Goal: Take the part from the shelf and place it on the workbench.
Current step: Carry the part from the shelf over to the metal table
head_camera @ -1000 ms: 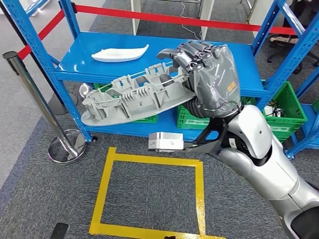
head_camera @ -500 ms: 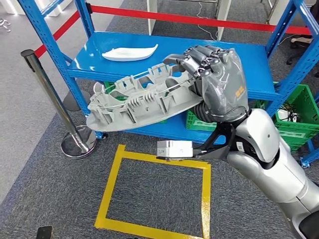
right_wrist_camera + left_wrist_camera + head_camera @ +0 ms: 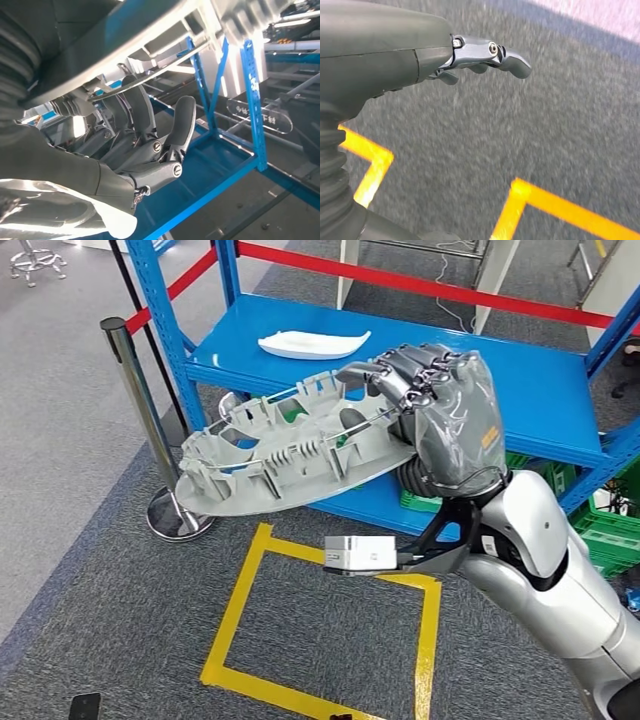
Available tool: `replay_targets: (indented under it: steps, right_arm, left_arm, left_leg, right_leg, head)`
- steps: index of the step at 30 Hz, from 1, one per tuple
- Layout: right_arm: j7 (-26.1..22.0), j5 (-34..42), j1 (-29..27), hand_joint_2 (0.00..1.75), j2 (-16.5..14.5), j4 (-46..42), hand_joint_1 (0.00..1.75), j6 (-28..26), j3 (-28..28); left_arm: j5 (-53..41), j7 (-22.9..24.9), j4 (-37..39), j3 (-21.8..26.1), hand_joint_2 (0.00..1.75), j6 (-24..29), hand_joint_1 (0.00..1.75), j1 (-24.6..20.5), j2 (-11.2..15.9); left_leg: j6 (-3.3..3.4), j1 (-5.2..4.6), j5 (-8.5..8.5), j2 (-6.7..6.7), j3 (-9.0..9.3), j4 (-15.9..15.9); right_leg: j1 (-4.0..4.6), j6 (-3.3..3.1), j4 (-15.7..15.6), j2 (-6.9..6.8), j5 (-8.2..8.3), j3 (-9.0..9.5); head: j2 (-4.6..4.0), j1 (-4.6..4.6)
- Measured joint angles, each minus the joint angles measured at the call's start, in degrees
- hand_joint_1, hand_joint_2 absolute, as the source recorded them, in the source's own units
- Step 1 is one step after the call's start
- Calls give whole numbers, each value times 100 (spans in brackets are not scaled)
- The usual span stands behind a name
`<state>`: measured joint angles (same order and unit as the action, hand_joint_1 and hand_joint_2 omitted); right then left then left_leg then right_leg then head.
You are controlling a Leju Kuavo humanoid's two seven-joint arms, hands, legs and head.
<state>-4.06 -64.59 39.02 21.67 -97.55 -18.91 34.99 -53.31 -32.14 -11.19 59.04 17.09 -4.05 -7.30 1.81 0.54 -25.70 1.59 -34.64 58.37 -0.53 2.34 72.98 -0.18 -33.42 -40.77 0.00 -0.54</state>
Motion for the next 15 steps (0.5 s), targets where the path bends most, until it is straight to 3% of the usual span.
replay_targets:
  steps: [2, 4, 5, 7, 9, 10, 13, 14, 15]
  right_arm:
    - [-9, 7, -9, 175, 25, -2, 175, 9, 4]
    - [-15, 14, -16, 175, 43, -9, 175, 16, 8]
    - [-16, 15, -23, 175, 46, -15, 175, 18, 14]
    - [-17, 16, -32, 175, 47, -31, 175, 20, 32]
    - [-22, 9, -34, 175, 46, -37, 175, 30, 51]
    - [-25, 4, -35, 175, 46, -39, 175, 39, 59]
    - [-35, -2, -40, 175, 45, -39, 175, 70, 116]
    - [-39, -2, -40, 175, 44, -37, 175, 76, 146]
    - [-45, -1, -40, 175, 44, -36, 175, 79, 173]
  left_arm:
    - [-102, 0, 0, -2, 175, 207, 0, 0, 0]
    - [-138, 21, 0, -3, 175, 338, 0, 0, 4]
    - [-140, 31, 0, -3, 175, 366, 0, 4, 7]
    - [-143, 43, 0, -3, 175, 390, 0, 17, 14]
    - [-165, 49, 1, -3, 175, 397, 0, 27, 15]
    - [-182, 56, 1, -4, 175, 400, 0, 26, 17]
    - [-249, 102, 0, -7, 175, 415, 0, 20, 29]
    - [-276, 117, 0, -10, 175, 420, 0, 25, 33]
    - [-303, 130, 1, -17, 175, 420, 0, 32, 37]
  left_leg:
    - [-7, 2, 0, 92, 2, 10]
    - [-56, -1, 16, 166, -38, 26]
    - [-90, 5, 30, 197, -64, 30]
    - [-166, 17, 58, 266, -97, 20]
    - [-229, 13, -24, 193, -147, 120]
    - [-260, 10, -148, 108, -234, 318]
    - [-326, 17, -656, -73, -718, 1397]
    - [-335, 18, -705, -82, -814, 1616]
    - [-336, 18, -644, -90, -808, 1620]
  right_leg:
    - [-8, -35, -746, 93, 398, 345]
    - [-16, -68, -1374, 253, 593, 660]
    - [-15, -79, -1475, 305, 588, 712]
    - [-10, -107, -1498, 257, 594, 724]
    - [-31, -170, -1537, 160, 618, 744]
    - [-42, -203, -1558, 103, 629, 755]
    - [-38, -243, -1559, -69, 624, 760]
    - [-37, -245, -1555, -127, 620, 762]
    - [-36, -244, -1551, -185, 614, 765]
  head:
    - [0, -1]
    - [0, 1]
    - [0, 4]
    - [0, 5]
    - [0, 20]
    - [0, 31]
    - [0, 49]
    - [0, 50]
    - [0, 50]
